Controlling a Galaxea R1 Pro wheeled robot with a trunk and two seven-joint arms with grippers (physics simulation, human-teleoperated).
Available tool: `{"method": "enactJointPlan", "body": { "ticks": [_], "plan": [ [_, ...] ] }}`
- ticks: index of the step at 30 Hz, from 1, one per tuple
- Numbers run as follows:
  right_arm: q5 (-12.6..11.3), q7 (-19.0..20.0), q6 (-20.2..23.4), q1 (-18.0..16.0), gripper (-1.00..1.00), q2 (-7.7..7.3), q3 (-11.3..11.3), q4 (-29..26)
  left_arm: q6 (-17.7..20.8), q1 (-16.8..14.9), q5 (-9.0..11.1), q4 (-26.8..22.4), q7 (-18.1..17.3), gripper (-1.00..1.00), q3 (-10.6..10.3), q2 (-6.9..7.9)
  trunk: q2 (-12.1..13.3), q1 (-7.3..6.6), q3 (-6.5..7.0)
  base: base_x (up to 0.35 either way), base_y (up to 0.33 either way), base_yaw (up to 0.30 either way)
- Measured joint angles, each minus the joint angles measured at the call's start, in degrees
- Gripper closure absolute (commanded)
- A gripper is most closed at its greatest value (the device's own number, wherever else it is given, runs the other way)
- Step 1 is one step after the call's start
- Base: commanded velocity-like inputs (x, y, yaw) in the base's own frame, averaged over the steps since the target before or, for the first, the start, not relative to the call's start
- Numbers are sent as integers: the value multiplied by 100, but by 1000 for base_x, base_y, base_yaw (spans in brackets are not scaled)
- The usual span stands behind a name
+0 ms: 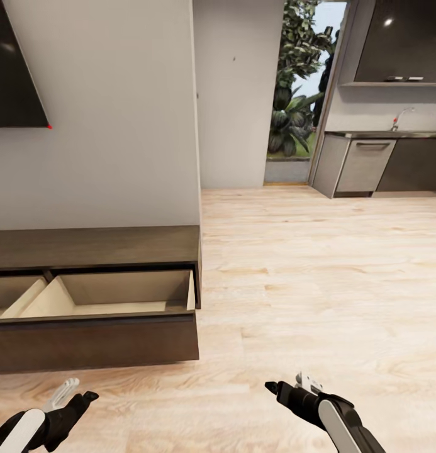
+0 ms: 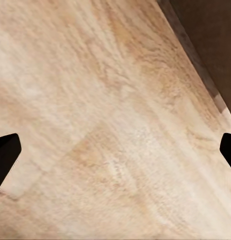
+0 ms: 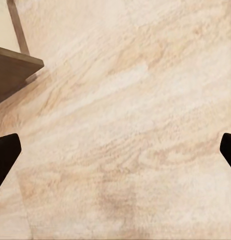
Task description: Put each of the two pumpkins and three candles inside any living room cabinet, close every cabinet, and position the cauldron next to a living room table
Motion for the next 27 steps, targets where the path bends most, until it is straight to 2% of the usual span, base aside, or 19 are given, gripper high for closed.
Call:
{"method": "enactJointPlan", "body": {
  "ticks": [4,7,9,19,27],
  "plan": [
    [-6,2,-189,0,-100,24,28,74,4,-1,6,-30,403,-100,1,-19,5,-10,89,0,0,0],
    [-5,3,-226,0,-100,21,34,134,3,-1,10,-59,569,-100,-1,-24,9,-18,155,0,0,0],
    [-11,-1,-238,0,-100,10,36,158,6,-1,6,-70,616,-100,-2,-26,12,-23,200,0,0,0],
    [-14,-33,-231,0,-100,33,43,194,4,-1,5,-76,632,-100,-112,-52,412,-242,379,0,0,0],
    [-8,-18,-231,1,-100,38,42,740,1,-1,5,-78,629,-100,-119,-52,733,-418,486,0,0,0]
  ]
}}
